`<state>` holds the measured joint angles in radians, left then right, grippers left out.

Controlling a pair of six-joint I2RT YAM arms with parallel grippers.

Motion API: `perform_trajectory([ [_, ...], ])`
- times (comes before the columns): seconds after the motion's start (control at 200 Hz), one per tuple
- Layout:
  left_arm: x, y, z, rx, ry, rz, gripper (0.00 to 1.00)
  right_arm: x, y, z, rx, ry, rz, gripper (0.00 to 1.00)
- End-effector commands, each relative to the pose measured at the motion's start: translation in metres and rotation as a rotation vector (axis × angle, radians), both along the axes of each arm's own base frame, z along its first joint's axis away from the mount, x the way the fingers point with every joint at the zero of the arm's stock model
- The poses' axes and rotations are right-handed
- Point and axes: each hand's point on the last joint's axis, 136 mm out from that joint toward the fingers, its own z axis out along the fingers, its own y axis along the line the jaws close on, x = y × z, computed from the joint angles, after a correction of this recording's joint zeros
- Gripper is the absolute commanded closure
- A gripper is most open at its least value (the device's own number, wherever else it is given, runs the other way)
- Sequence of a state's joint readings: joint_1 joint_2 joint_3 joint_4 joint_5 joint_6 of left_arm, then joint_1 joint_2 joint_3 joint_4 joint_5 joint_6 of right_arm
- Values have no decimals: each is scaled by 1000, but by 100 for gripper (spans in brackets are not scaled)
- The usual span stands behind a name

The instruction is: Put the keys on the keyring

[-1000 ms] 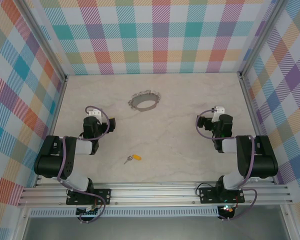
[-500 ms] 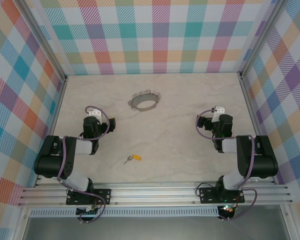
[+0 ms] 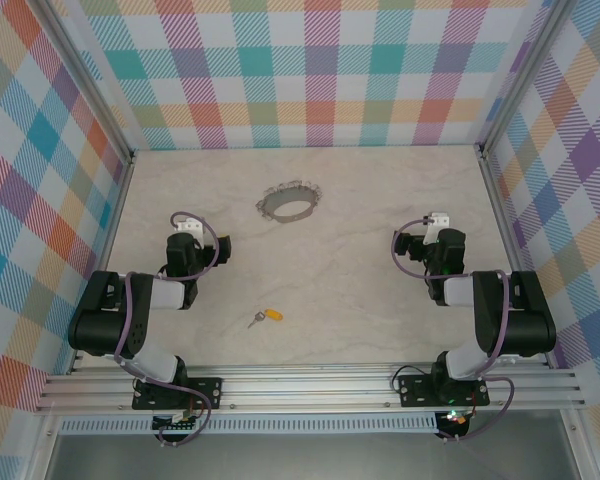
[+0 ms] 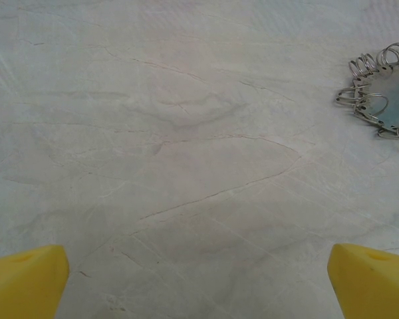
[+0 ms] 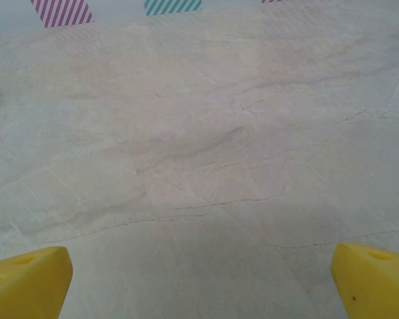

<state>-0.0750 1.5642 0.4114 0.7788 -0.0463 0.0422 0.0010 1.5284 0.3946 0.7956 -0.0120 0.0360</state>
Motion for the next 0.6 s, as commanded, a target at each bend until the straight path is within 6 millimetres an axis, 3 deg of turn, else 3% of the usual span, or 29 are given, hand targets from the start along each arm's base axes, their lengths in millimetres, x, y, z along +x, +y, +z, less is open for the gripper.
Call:
perform_trajectory([
  [0.0,9,9,17,-5,-14,47,2,3,-2,33,-10,-57,-1,0],
  [0.19,10,13,31,3,2,72,2,-1,-12,56,-1,-41,-66,0],
  [0.365,14,15,52,12,24,93,3,1,-29,71,124,51,-236,0],
  [0.475,20,12,71,-49,38,117,3,5,-14,77,195,86,-180,0],
  [0.595,29,-4,89,-148,104,116,4,6,20,82,299,113,-7,0],
])
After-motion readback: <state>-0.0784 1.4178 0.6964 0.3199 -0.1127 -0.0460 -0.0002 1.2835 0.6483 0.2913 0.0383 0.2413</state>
